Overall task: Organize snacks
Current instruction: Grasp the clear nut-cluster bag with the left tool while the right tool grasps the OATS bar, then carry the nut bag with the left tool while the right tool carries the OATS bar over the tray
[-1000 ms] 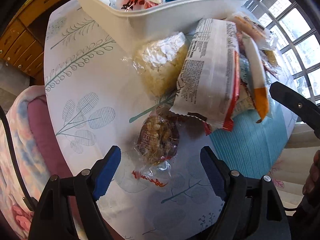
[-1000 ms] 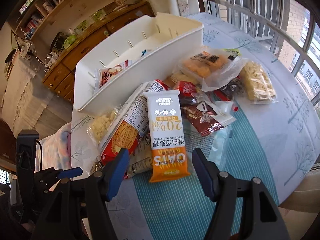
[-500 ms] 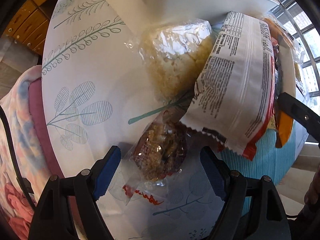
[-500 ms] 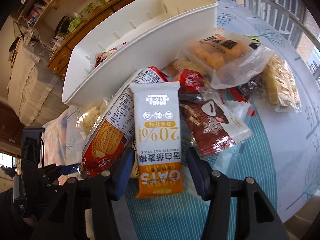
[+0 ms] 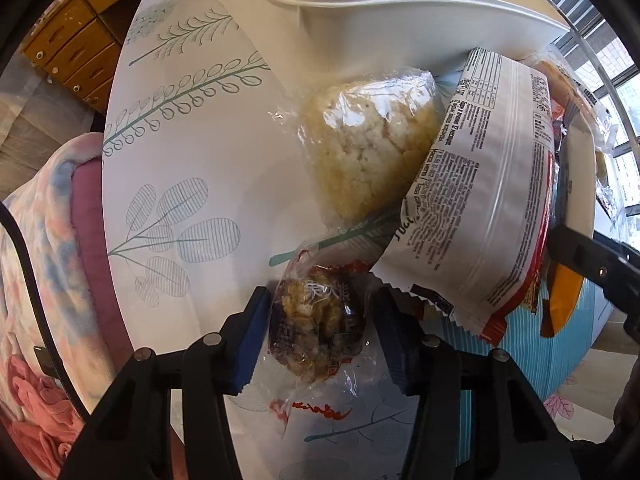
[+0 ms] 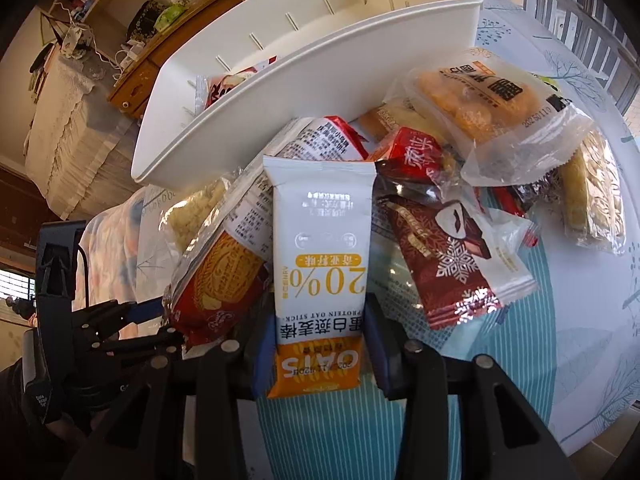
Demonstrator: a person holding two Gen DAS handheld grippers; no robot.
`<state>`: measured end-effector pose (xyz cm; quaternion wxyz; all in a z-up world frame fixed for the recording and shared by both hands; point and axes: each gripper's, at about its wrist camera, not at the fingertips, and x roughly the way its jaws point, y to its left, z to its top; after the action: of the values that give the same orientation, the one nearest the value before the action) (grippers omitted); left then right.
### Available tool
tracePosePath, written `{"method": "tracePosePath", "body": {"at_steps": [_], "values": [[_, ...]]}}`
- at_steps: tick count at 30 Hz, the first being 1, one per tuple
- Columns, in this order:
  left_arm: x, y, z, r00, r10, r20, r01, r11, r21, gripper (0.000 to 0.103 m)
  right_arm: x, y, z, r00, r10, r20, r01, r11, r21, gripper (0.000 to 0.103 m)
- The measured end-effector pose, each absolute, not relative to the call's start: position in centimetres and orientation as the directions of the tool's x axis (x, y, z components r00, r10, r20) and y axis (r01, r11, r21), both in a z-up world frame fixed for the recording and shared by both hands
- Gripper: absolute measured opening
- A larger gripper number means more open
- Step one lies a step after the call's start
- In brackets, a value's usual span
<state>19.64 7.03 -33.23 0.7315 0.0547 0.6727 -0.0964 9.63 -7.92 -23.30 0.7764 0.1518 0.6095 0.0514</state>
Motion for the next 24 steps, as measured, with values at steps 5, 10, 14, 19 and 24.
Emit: {"method": "tracePosePath", "body": {"at_steps": [5,10,14,19,24], "values": [[18.2,8.1,-33.0,0.069,-0.117,-0.991,0.204,0.974,-0.101,0.046,9.0,-6.6,-22.9,0.233,0.262,-0.937,0.091,0.953,0.289,0.040],[16.4,10.2,-32.2,0.083,-0.146,-0.986,0.229,0.966,-0.124,0.046,8.1,-5.6,-22.0,0.253,0.258,-0.933,0.111,0.950,0.293,0.040],[15.6,11.7,-30.8,0.114,-0.175,-0.978,0.247,0.959,-0.143,0.046,7.2,-5.2,-21.1,0.283,0.253,-0.925,0.140,0.943,0.301,0.040],[14.4,13.5,-28.2,0.130,-0.210,-0.969,0.257,0.951,-0.172,0.046,6.2,-4.3,-19.7,0.323,0.239,-0.916,0.180,0.935,0.307,0.040],[13.7,15.3,-26.1,0.133,-0.225,-0.965,0.264,0.947,-0.184,0.046,5.7,-3.4,-18.3,0.354,0.219,-0.909,0.208,0.929,0.305,0.040]]}}
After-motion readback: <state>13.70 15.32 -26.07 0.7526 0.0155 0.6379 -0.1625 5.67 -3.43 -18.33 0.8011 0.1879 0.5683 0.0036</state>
